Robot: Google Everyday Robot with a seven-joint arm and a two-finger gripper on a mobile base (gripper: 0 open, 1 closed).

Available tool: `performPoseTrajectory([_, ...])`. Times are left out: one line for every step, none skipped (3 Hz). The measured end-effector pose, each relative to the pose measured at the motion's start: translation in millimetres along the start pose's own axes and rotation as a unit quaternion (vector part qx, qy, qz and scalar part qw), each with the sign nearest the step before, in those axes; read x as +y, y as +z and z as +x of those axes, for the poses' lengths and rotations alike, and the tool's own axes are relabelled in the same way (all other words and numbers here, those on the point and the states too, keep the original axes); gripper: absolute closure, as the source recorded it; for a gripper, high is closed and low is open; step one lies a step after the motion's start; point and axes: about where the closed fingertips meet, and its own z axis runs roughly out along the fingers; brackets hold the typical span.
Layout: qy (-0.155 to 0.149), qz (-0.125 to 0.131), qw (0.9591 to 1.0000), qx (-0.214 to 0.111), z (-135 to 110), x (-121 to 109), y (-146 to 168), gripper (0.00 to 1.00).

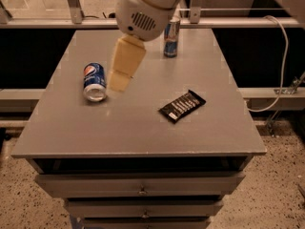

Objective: Place pepsi can upright

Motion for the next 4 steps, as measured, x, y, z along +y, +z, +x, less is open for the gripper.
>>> performPoseTrajectory([0.037,-0.001,0.9992,0.013,-35.1,-20.9,45.6,0.0])
performPoseTrajectory([0.12,-0.006,0.9918,0.043,-54.3,-40.0,111.8,0.0])
performPoseTrajectory([0.212,-0.007,0.9744,0.074,-48.5,-54.7,154.5,0.0])
performPoseTrajectory([0.289,-0.004,0.9516,0.104,-31.7,-74.0,175.7,0.0])
